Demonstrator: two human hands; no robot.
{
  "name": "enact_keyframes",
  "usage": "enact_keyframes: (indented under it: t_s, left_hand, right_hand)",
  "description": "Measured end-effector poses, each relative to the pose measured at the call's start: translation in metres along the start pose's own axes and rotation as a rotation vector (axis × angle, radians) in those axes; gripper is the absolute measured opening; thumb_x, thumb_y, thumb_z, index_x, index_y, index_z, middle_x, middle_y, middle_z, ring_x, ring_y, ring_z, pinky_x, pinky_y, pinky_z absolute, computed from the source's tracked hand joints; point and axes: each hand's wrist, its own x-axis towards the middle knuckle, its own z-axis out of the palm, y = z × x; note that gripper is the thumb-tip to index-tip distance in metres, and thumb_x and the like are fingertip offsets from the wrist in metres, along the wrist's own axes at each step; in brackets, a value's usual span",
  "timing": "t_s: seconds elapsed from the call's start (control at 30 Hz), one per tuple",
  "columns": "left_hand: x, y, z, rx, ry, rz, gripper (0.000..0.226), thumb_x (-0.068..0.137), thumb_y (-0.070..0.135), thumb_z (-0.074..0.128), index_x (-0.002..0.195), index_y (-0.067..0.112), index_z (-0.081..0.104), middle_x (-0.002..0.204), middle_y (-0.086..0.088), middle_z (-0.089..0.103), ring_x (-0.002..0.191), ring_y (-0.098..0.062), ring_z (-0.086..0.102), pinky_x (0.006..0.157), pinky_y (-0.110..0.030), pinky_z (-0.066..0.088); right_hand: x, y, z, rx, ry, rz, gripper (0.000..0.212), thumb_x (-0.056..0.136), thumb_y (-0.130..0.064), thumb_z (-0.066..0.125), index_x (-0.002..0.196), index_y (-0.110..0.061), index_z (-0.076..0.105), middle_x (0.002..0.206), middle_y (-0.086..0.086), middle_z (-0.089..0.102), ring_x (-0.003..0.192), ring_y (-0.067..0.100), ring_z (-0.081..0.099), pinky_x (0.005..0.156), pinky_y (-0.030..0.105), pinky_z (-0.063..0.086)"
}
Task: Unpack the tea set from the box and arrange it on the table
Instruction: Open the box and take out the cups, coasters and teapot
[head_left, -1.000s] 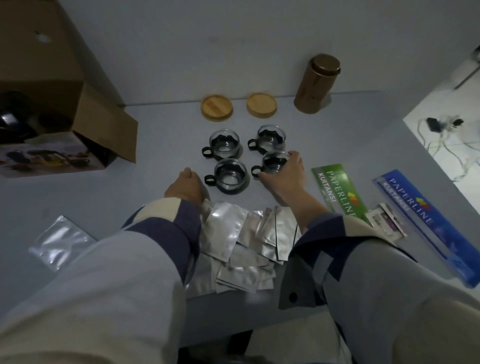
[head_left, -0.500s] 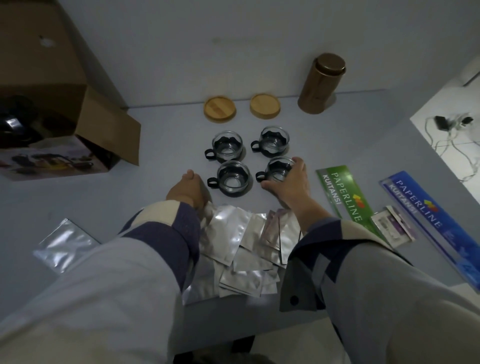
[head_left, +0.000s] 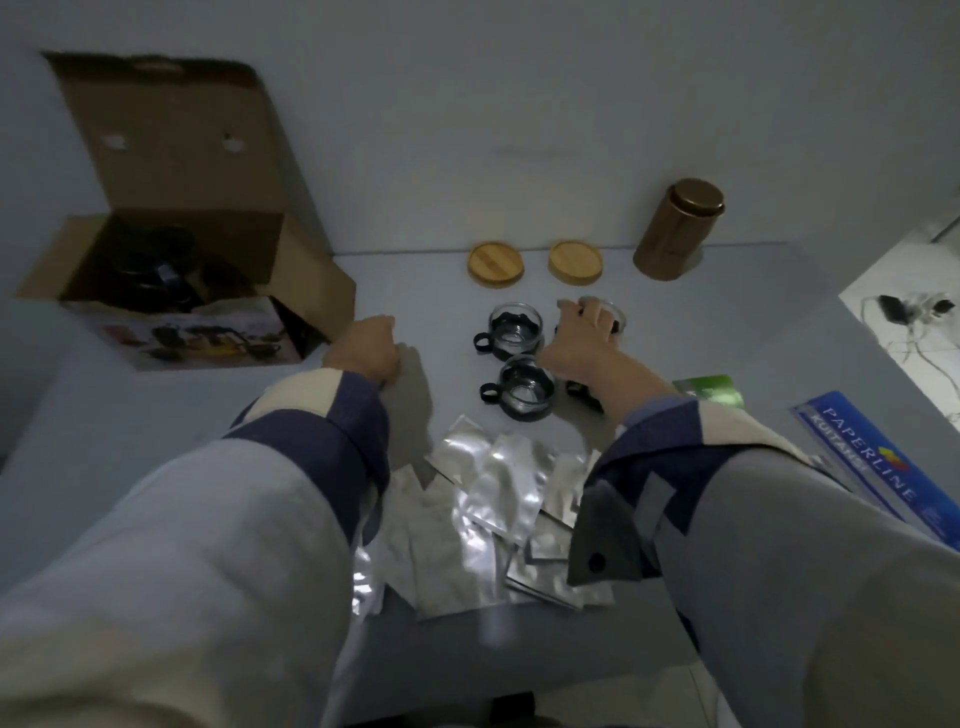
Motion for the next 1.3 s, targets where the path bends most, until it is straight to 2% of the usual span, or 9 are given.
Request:
enact_keyframes:
  t_s: [0.13,0.33,0.57,0.63,0.77,0.87,0.97,1.1,1.3]
  left_hand:
    - [-0.006,-0.038,-0.042,-0.042,0.186,-0.036,0.032,0.098,0.011,0.045,0.126,0.001,0.055,0.123,-0.019,0.059,0.115,-0.035,0.057,0.096,-0.041,0.047]
    - [-0.014,-0.120,-0.086,-0.085,0.499,-0.130,0.049,0.092,0.015,0.053,0.139,0.010,0.044,0.142,-0.012,0.045,0.131,-0.028,0.043,0.106,-0.044,0.040]
    - [-0.005,-0.208,-0.103,0.001,0.377,-0.255,0.068,0.096,0.023,0.046,0.152,0.000,0.013,0.160,-0.016,0.011,0.148,-0.031,0.012,0.122,-0.043,0.016]
    - [-0.002,-0.221,-0.101,-0.043,0.364,-0.275,0.068,0.098,0.026,0.044,0.152,0.001,0.012,0.161,-0.014,0.009,0.149,-0.030,0.011,0.122,-0.042,0.016]
    - [-0.001,-0.233,-0.091,0.030,0.420,-0.250,0.067,0.098,0.031,0.041,0.152,0.001,0.016,0.159,-0.016,0.017,0.147,-0.030,0.018,0.122,-0.040,0.017]
    - [-0.003,-0.235,-0.086,0.081,0.462,-0.250,0.067,0.097,0.035,0.039,0.152,0.002,0.017,0.159,-0.015,0.019,0.147,-0.029,0.020,0.120,-0.039,0.018]
    - [0.002,-0.241,-0.087,0.144,0.450,-0.251,0.068,0.095,0.039,0.038,0.150,0.002,0.024,0.158,-0.014,0.021,0.146,-0.028,0.021,0.121,-0.040,0.019]
    - [0.005,-0.240,-0.090,0.191,0.390,-0.276,0.066,0.095,0.041,0.036,0.147,0.002,0.031,0.159,-0.013,0.021,0.147,-0.027,0.019,0.121,-0.040,0.017]
    - [0.001,-0.234,-0.095,0.216,0.303,-0.306,0.069,0.099,0.042,0.030,0.152,0.001,0.016,0.161,-0.013,0.012,0.150,-0.027,0.011,0.123,-0.039,0.012]
  right_hand:
    - [0.003,-0.072,0.005,-0.002,0.001,-0.140,0.077,0.089,-0.027,0.058,0.150,-0.011,0.016,0.157,0.013,0.008,0.143,0.035,0.011,0.115,0.048,0.024]
    - [0.003,-0.189,0.025,0.124,0.039,-0.400,0.060,0.092,-0.020,0.053,0.147,-0.008,0.031,0.147,0.016,0.033,0.136,0.034,0.033,0.110,0.037,0.032]
    - [0.002,-0.306,0.060,0.103,0.069,-0.642,0.042,0.092,-0.025,0.055,0.133,-0.018,0.053,0.139,0.008,0.047,0.129,0.026,0.045,0.107,0.036,0.040]
    - [0.004,-0.331,0.069,0.123,-0.031,-0.605,0.037,0.093,-0.028,0.056,0.128,-0.014,0.056,0.131,0.008,0.055,0.120,0.025,0.053,0.096,0.033,0.045]
    - [0.012,-0.369,0.088,0.102,-0.229,-0.477,0.032,0.094,-0.041,0.054,0.095,-0.009,0.058,0.082,0.003,0.057,0.085,0.023,0.056,0.061,0.028,0.042]
    - [0.016,-0.386,0.099,0.079,-0.274,-0.407,0.039,0.095,-0.043,0.051,0.109,-0.007,0.058,0.092,0.006,0.054,0.083,0.021,0.051,0.065,0.029,0.039]
    - [0.016,-0.395,0.102,0.098,-0.321,-0.368,0.033,0.098,-0.039,0.047,0.107,-0.008,0.057,0.094,0.007,0.054,0.082,0.021,0.051,0.051,0.027,0.033]
    - [0.015,-0.394,0.100,0.125,-0.291,-0.323,0.032,0.099,-0.033,0.046,0.112,-0.006,0.057,0.094,0.007,0.054,0.069,0.017,0.049,0.049,0.025,0.032]
    - [0.012,-0.376,0.076,0.177,-0.178,-0.285,0.030,0.098,-0.033,0.049,0.109,-0.007,0.059,0.088,0.004,0.058,0.079,0.018,0.058,0.068,0.028,0.045]
